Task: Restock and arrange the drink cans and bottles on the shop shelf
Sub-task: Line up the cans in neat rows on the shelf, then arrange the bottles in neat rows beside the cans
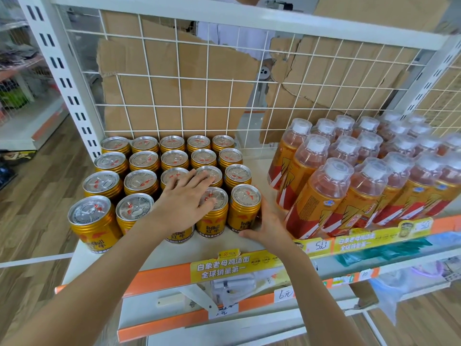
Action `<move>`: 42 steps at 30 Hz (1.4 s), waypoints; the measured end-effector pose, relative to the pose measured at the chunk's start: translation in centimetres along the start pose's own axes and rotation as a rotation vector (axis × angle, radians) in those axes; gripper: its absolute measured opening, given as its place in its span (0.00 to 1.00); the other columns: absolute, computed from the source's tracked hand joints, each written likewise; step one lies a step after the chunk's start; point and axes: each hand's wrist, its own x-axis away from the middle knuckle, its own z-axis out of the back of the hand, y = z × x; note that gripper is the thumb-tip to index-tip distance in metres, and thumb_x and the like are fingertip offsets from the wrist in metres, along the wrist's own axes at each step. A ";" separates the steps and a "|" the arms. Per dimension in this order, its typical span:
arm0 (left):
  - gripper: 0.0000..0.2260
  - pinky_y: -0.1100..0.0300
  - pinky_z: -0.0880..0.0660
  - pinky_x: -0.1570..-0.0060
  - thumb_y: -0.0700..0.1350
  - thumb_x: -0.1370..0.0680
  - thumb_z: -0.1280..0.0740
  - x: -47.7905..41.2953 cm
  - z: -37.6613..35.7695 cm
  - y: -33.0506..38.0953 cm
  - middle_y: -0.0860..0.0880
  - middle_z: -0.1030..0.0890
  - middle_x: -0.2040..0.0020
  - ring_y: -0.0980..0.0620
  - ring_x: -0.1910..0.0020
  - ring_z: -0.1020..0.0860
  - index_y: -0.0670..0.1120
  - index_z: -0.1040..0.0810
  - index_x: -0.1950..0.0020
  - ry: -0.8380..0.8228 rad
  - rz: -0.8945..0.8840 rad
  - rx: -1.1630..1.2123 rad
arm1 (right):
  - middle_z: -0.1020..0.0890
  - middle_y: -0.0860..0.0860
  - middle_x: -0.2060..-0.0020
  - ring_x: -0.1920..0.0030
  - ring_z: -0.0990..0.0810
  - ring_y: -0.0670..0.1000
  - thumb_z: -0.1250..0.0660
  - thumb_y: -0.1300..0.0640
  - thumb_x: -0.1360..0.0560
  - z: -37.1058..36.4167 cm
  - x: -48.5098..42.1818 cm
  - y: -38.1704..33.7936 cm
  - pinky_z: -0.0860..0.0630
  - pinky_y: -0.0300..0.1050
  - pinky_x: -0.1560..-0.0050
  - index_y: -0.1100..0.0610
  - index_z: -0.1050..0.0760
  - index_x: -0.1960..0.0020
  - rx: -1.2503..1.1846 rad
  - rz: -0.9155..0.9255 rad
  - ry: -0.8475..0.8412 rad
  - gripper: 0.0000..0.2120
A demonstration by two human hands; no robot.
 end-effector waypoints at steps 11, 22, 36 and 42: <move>0.30 0.51 0.47 0.29 0.61 0.26 0.54 0.9 0.8 0.3 0.52 0.36 0.26 0.50 0.27 0.39 0.51 0.35 0.28 0.164 -0.012 0.197 | 0.36 0.50 0.28 0.32 0.32 0.53 0.29 0.48 0.29 0.0 2.4 -0.5 0.30 0.49 0.37 0.49 0.58 0.24 0.214 0.021 0.113 0.46; 0.26 0.43 0.33 0.37 0.58 0.26 0.48 6.2 0.6 -0.7 0.45 0.27 0.33 0.41 0.35 0.29 0.46 0.26 0.34 0.287 -0.102 0.188 | 0.22 0.52 0.47 0.47 0.23 0.56 0.34 0.46 0.28 3.3 10.3 0.6 0.25 0.51 0.51 0.55 0.30 0.33 0.331 0.173 0.447 0.26; 0.26 0.40 0.27 0.44 0.59 0.25 0.46 4.9 2.2 2.9 0.48 0.27 0.33 0.42 0.36 0.28 0.47 0.27 0.33 0.353 -0.127 0.204 | 0.23 0.50 0.44 0.43 0.29 0.47 0.42 0.40 0.28 12.9 14.0 5.4 0.29 0.45 0.51 0.56 0.28 0.36 0.355 0.166 0.669 0.27; 0.26 0.42 0.27 0.43 0.58 0.25 0.45 0.7 2.4 7.0 0.47 0.26 0.34 0.43 0.37 0.27 0.46 0.27 0.34 0.403 -0.111 0.227 | 0.22 0.54 0.45 0.48 0.23 0.57 0.34 0.43 0.26 19.6 11.5 8.6 0.28 0.49 0.53 0.59 0.27 0.36 0.377 0.191 0.683 0.26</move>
